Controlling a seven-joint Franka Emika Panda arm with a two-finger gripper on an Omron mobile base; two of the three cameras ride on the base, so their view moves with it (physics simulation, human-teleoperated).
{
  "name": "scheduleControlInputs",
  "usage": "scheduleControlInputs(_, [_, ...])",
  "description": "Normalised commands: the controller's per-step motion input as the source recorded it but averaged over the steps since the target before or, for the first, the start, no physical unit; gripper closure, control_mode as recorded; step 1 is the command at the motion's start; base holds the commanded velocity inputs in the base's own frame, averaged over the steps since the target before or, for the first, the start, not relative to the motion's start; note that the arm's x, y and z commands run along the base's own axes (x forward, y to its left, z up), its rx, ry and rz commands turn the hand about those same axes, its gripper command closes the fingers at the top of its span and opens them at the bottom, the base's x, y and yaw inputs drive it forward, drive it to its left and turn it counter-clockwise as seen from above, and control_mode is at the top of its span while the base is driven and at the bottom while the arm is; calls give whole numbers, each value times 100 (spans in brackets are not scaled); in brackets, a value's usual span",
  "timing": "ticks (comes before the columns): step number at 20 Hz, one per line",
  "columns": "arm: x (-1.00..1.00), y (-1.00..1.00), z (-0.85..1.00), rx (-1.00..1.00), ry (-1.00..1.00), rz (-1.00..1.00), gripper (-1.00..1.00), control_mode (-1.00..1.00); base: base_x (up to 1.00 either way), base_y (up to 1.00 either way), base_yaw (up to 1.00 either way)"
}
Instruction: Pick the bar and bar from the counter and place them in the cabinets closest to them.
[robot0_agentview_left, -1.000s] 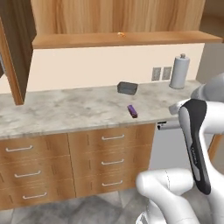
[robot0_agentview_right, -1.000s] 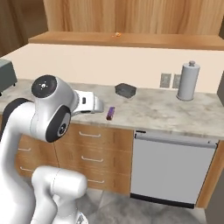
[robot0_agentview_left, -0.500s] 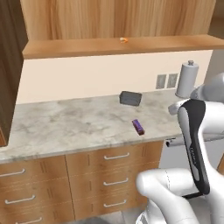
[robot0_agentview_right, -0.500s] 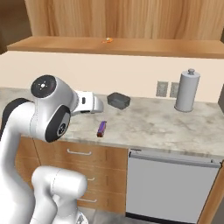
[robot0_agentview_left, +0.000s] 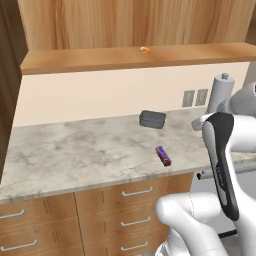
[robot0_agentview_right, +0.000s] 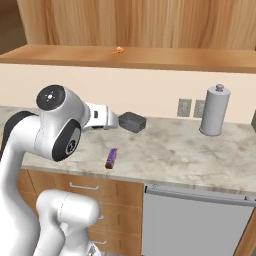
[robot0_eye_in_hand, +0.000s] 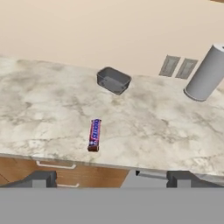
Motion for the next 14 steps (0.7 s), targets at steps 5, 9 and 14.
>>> scheduleControlInputs(5, [0,14,-15,0,3,0,-100,-100,0,0,0])
scheduleControlInputs(9, [0,23,-10,1,4,0,-100,-100,0,0,0])
scheduleControlInputs(14, [0,11,-22,4,3,0,-100,-100,0,0,0])
